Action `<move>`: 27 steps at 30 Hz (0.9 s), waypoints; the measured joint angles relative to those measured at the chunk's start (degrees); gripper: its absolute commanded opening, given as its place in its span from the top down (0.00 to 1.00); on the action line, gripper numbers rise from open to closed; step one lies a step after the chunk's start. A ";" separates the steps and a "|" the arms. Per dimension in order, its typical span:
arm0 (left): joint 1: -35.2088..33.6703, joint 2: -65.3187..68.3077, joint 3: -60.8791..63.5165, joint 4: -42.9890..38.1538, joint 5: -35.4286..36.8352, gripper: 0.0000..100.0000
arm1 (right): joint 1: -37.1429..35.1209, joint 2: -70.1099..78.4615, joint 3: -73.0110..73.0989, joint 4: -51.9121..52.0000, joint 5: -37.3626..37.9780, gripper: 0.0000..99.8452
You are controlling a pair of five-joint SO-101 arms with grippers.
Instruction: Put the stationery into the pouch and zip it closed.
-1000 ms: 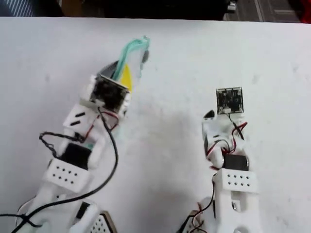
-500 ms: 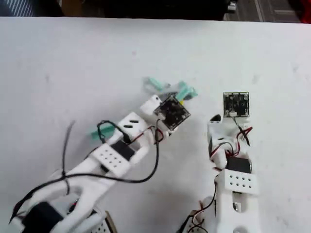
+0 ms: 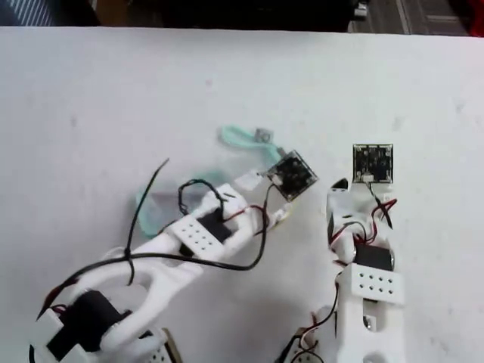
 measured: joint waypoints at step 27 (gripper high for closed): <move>1.05 0.09 -45.71 66.90 10.73 0.68 | 0.00 0.00 0.00 0.00 0.00 0.95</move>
